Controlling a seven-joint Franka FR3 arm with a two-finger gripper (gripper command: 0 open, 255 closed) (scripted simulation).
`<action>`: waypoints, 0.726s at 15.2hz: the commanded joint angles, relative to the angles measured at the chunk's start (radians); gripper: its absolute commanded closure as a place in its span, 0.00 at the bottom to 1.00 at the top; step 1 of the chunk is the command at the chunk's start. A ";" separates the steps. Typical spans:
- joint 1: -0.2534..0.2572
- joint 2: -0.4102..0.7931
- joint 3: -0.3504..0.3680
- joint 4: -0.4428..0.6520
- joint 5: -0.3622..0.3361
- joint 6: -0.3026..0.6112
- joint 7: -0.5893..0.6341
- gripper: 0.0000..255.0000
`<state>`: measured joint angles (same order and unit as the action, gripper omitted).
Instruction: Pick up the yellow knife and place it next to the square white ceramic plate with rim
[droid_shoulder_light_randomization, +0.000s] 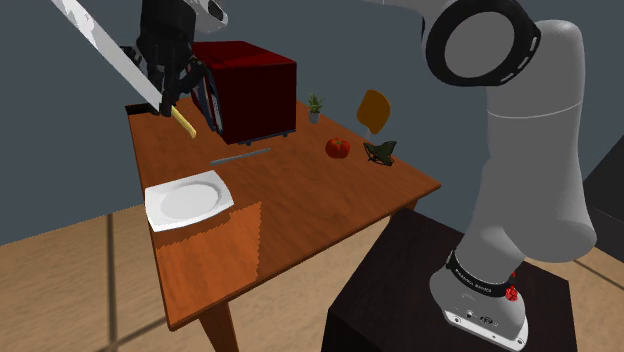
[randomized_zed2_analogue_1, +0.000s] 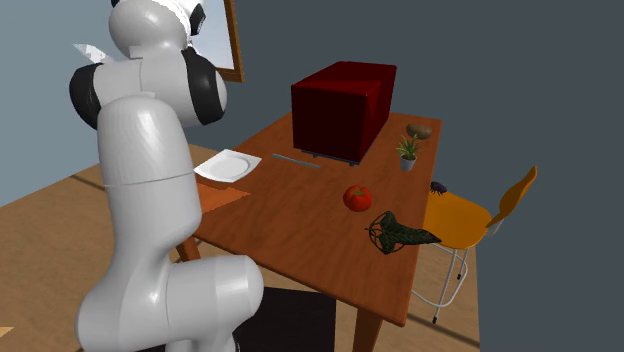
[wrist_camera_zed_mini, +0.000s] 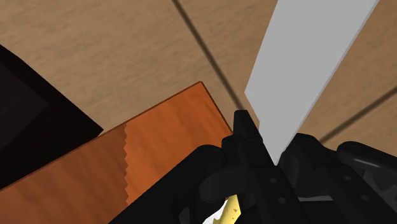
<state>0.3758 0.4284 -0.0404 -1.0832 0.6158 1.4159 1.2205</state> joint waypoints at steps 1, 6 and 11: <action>0.005 -0.021 -0.002 -0.057 -0.003 0.032 -0.019 1.00; 0.013 -0.043 -0.004 -0.154 -0.006 0.097 -0.058 1.00; 0.019 -0.055 -0.005 -0.236 -0.007 0.156 -0.093 1.00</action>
<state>0.3940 0.3788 -0.0451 -1.2986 0.6090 1.5588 1.1359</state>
